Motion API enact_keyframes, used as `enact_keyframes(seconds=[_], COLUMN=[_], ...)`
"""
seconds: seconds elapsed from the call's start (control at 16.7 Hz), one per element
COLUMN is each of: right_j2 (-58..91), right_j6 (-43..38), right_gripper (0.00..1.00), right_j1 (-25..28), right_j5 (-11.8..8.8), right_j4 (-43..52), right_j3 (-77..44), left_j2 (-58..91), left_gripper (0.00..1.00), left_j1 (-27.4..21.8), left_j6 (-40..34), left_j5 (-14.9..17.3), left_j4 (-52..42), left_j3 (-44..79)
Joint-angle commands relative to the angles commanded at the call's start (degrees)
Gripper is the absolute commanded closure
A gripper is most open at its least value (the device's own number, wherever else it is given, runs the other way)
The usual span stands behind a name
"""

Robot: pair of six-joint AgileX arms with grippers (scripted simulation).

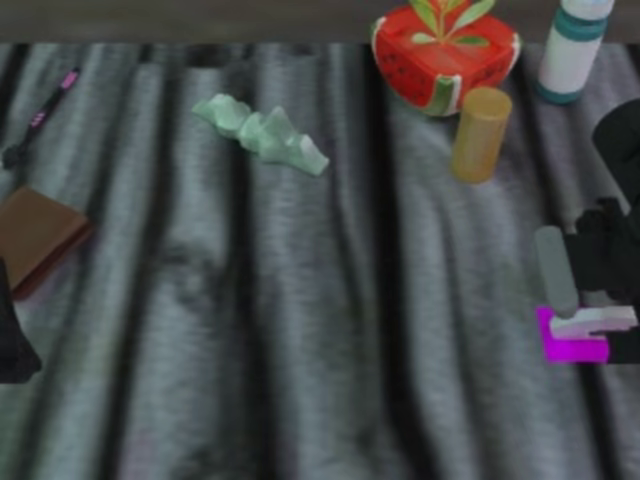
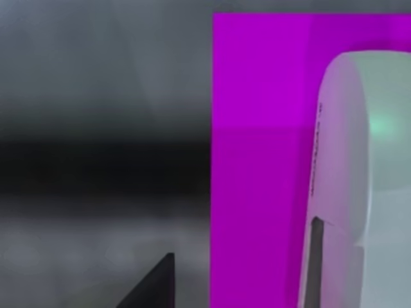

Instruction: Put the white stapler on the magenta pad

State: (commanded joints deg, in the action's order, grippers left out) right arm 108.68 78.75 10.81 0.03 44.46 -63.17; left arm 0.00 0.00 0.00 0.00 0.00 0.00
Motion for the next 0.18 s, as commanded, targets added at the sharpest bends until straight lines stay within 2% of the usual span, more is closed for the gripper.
enact_keyframes(seconds=[0.18], right_j2=[0.0], right_j6=[0.0], right_gripper=[0.0], right_j1=[0.0], right_j5=[0.0], right_j4=[0.0], right_j3=[0.0], left_j2=[0.0], left_gripper=[0.0], left_j1=[0.0], left_j6=[0.0], left_j5=[0.0], left_j4=[0.0], left_j3=[0.0])
